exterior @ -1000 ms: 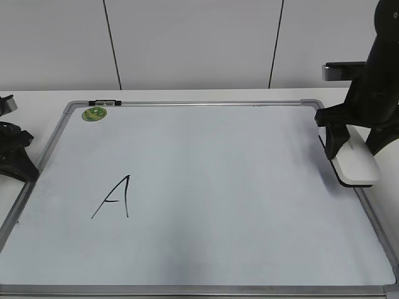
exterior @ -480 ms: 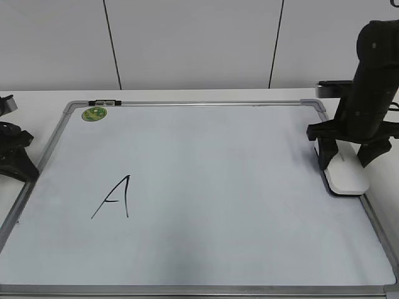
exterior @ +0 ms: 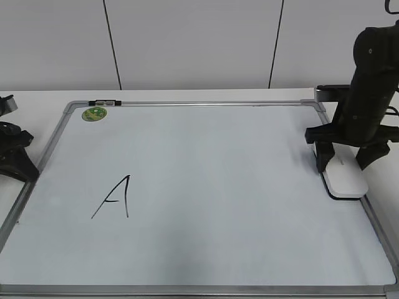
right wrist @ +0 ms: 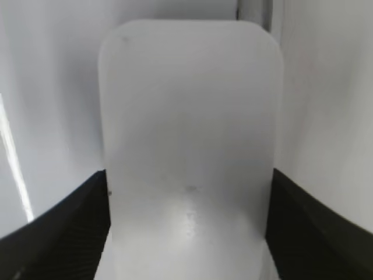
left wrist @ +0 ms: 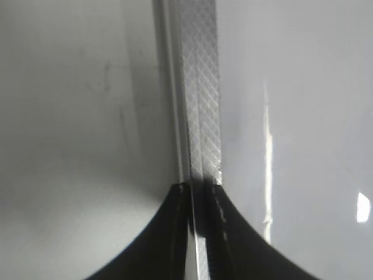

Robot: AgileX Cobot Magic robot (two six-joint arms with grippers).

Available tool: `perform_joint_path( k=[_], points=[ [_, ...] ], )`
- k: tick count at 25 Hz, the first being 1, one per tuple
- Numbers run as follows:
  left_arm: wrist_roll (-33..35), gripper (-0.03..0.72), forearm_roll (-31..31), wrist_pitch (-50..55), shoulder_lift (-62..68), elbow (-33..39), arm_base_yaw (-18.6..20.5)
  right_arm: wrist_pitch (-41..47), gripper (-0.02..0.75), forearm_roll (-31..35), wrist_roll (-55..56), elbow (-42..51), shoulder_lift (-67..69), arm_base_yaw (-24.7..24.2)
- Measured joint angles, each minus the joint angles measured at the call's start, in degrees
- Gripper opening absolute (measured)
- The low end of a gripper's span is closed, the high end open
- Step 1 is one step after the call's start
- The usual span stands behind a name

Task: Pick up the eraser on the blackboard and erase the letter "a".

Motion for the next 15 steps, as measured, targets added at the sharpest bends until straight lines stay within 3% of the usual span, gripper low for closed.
perform_joint_path(
  k=[8, 11, 15],
  points=[
    [0.11, 0.078, 0.0, 0.0, 0.0, 0.0, 0.0, 0.94, 0.594, 0.23, 0.13, -2.24, 0.0, 0.0],
    [0.11, 0.13, 0.33, 0.1, 0.0, 0.0, 0.0, 3.77, 0.593, -0.51, 0.13, -5.66, 0.0, 0.0],
    [0.2, 0.258, 0.34, 0.8, 0.0, -0.59, 0.0, 7.64, 0.593, -1.2, -0.25, -10.26, 0.0, 0.0]
  ],
)
